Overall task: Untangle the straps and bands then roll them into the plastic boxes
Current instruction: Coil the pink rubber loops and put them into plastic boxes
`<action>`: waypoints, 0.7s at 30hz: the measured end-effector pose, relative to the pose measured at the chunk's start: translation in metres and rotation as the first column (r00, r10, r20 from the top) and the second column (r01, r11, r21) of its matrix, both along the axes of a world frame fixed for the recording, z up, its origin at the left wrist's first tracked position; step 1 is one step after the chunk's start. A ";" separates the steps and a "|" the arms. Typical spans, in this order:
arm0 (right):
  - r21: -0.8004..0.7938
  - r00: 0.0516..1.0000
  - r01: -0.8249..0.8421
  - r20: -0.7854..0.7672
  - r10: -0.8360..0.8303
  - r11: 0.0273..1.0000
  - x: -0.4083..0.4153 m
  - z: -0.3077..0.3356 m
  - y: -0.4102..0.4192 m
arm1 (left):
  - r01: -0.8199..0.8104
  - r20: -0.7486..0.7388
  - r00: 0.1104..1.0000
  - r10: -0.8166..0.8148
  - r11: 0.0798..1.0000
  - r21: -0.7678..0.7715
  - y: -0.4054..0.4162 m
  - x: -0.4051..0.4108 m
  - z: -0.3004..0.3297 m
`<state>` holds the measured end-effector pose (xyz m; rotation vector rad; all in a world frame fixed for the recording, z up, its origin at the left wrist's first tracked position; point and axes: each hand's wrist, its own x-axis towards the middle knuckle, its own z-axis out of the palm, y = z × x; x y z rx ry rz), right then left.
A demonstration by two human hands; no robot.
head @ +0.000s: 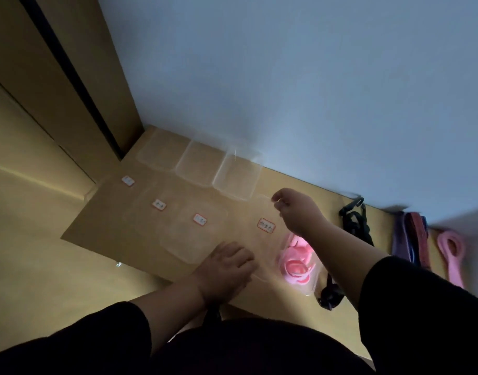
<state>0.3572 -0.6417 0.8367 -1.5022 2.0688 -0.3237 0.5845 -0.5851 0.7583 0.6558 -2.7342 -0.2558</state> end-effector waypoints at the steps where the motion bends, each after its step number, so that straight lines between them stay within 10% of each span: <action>1: -0.008 1.000 0.011 -0.009 -0.011 1.000 -0.009 0.002 0.005 | 0.045 -0.018 0.999 -0.045 0.999 -0.014 -0.001 -0.008 0.004; 21: 0.116 0.908 -0.214 -0.343 0.242 0.970 -0.080 -0.038 0.069 | 0.302 0.221 0.927 -0.303 0.952 0.039 0.011 -0.117 0.000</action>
